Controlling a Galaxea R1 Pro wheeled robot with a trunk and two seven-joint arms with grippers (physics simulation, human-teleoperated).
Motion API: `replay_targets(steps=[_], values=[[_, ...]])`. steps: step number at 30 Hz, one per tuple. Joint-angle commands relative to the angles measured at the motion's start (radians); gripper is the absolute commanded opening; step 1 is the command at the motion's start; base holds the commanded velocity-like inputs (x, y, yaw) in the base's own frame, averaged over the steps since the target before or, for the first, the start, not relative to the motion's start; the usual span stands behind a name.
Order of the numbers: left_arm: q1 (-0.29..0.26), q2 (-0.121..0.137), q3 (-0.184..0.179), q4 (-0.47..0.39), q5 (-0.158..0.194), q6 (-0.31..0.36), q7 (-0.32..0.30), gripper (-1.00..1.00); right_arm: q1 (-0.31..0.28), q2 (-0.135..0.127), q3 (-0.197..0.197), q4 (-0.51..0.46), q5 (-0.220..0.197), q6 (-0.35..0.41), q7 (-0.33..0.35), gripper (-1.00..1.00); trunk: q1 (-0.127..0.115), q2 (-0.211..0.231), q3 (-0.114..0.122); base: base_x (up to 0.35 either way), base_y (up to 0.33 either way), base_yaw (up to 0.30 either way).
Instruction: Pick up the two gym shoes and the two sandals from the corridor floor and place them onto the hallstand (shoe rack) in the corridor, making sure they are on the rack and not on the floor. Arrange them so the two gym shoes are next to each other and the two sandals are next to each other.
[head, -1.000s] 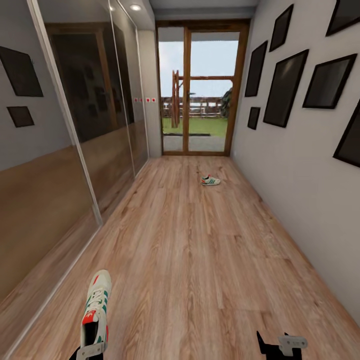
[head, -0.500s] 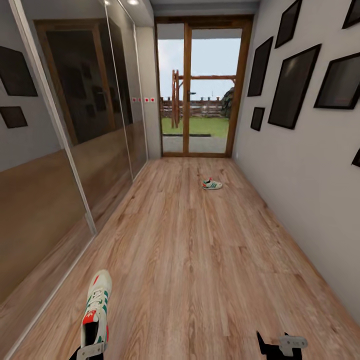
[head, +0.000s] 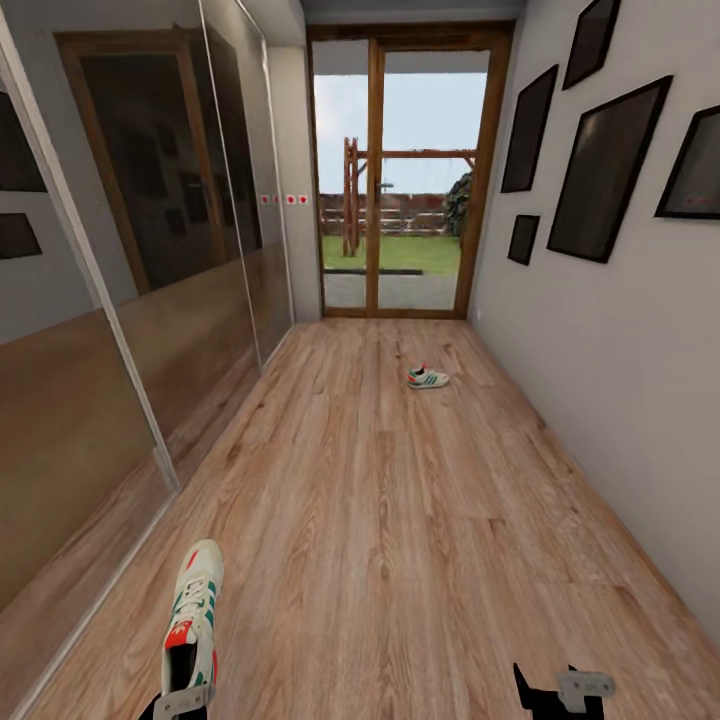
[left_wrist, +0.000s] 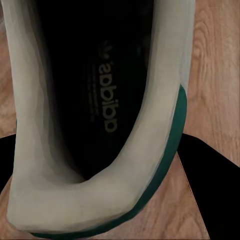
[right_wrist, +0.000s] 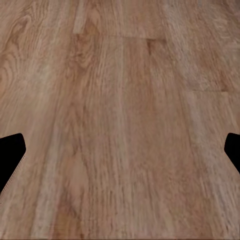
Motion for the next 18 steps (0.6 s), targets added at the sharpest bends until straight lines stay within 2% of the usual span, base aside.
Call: replay_targets(steps=[1, 18], values=[[-0.001, 0.000, 0.003, 0.001, -0.003, -0.003, -0.001, -1.00, -0.001, 0.000, -0.009, 0.000, 0.003, -0.004, 0.008, 1.00, 0.000, 0.000, -0.001, 0.336, 0.000, 0.000], [-0.001, 0.001, 0.003, 0.001, -0.001, -0.003, -0.001, -1.00, -0.001, 0.000, -0.007, 0.000, 0.003, -0.004, 0.010, 1.00, 0.000, 0.000, -0.001, 0.335, 0.000, 0.000]])
